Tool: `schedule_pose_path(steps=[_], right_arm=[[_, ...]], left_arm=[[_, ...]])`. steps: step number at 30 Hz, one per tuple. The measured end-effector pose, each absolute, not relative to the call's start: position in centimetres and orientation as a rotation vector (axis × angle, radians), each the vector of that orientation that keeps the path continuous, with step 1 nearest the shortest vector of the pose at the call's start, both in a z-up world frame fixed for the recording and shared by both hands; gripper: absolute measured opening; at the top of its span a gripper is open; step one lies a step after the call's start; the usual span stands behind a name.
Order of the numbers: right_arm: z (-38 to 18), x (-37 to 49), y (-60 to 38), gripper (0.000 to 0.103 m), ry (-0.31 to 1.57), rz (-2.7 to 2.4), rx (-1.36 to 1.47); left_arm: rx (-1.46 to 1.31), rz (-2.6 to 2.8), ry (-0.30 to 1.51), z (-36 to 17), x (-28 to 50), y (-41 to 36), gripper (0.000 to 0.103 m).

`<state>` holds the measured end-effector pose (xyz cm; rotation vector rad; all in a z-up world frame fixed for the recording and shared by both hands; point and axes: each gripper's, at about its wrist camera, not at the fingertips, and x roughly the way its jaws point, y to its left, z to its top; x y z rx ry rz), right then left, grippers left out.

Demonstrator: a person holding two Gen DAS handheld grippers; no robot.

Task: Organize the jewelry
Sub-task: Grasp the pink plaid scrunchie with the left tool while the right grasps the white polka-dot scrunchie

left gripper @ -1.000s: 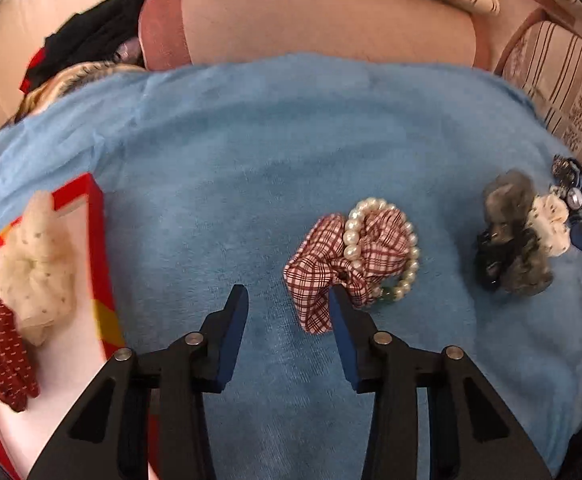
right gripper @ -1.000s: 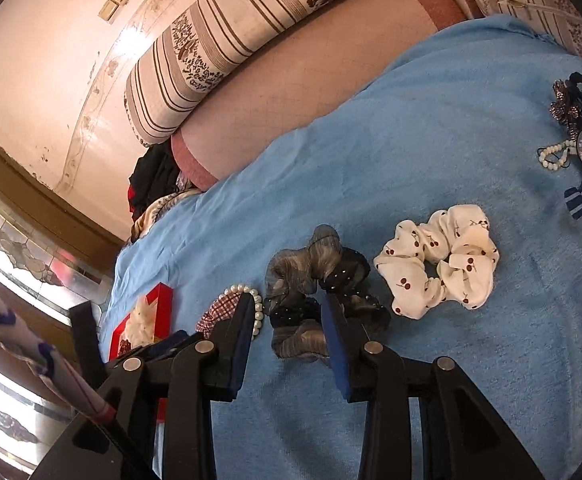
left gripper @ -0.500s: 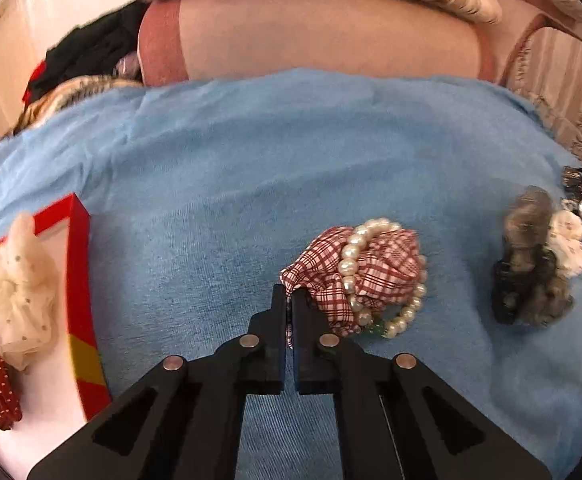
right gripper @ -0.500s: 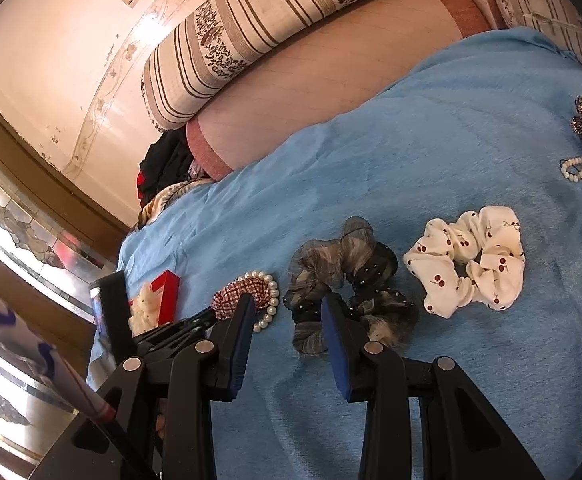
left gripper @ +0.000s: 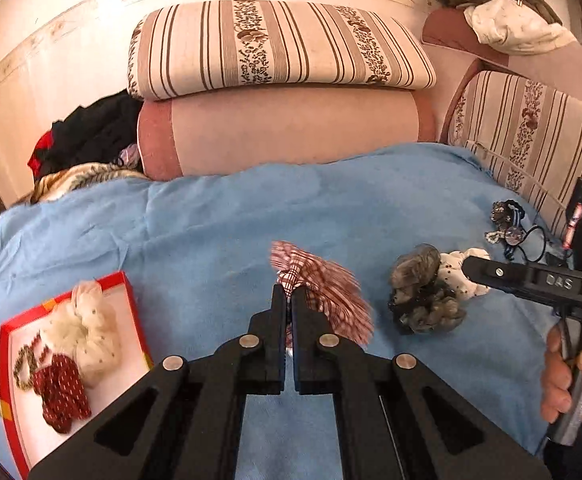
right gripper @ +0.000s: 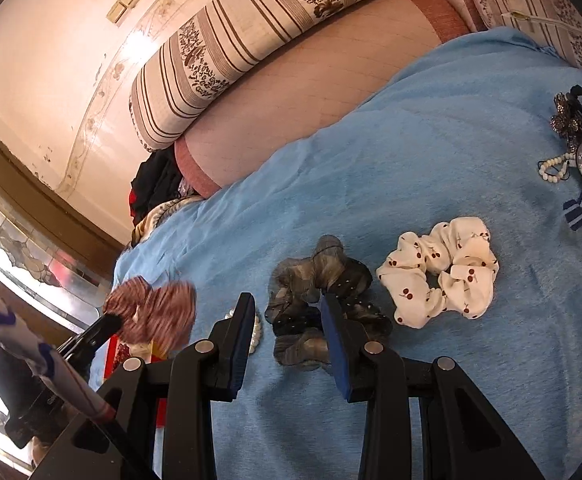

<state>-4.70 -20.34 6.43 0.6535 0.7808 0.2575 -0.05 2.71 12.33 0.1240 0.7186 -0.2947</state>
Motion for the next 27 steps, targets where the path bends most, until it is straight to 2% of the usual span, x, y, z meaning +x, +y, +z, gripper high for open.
schedule_pose_path(steps=[7,12,27], right_arm=[[5.1,-3.8,-22.3,0.038,0.806,0.188,0.693],[5.6,-4.1,-25.6,0.038,0.756,0.072,0.694],[1.6,-1.6,-26.3,0.036,0.919,-0.152,0.6]], left_arm=[[0.081,-0.299,0.716,10.6,-2.1,3.9,0.002],[0.039,-0.323,0.712,9.0,-2.2,4.6,0.002],[-0.009,-0.391,0.707,7.3,-1.8,6.6,0.002]])
